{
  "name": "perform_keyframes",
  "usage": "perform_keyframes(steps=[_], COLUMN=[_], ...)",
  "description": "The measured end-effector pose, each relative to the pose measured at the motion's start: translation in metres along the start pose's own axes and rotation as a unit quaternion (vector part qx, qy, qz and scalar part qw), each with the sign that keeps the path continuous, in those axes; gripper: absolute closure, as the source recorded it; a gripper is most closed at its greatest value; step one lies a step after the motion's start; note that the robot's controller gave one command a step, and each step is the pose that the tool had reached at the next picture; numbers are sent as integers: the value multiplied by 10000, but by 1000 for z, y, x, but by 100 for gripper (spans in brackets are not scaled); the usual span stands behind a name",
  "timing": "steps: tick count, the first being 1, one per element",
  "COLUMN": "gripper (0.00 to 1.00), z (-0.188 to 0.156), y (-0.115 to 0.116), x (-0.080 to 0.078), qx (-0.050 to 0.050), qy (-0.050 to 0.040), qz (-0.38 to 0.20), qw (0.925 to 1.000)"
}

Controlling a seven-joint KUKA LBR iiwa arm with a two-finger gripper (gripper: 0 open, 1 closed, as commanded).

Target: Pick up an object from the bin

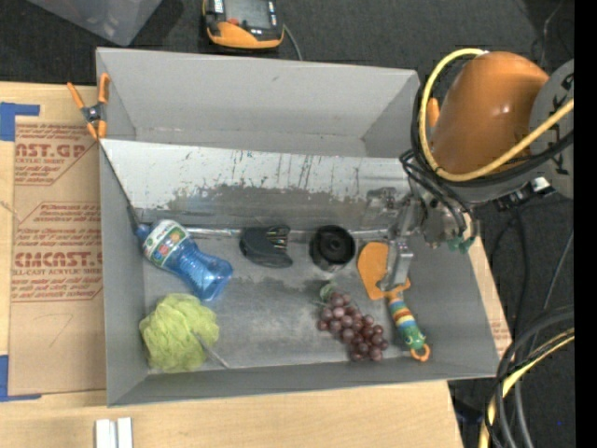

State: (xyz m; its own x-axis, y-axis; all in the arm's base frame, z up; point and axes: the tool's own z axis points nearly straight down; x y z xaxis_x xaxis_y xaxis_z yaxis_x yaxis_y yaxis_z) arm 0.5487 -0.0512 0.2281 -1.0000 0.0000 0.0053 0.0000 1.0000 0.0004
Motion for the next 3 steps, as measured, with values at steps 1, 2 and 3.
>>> perform_keyframes(steps=[1,2,3], gripper=[0,0,0], z=[-4,126,66], y=[0,19,-5], x=[-2,45,54], qx=[4,-5,-26], qy=[-40,-49,-128], qz=[-4,443,3133], qw=[10000,9990,9496])
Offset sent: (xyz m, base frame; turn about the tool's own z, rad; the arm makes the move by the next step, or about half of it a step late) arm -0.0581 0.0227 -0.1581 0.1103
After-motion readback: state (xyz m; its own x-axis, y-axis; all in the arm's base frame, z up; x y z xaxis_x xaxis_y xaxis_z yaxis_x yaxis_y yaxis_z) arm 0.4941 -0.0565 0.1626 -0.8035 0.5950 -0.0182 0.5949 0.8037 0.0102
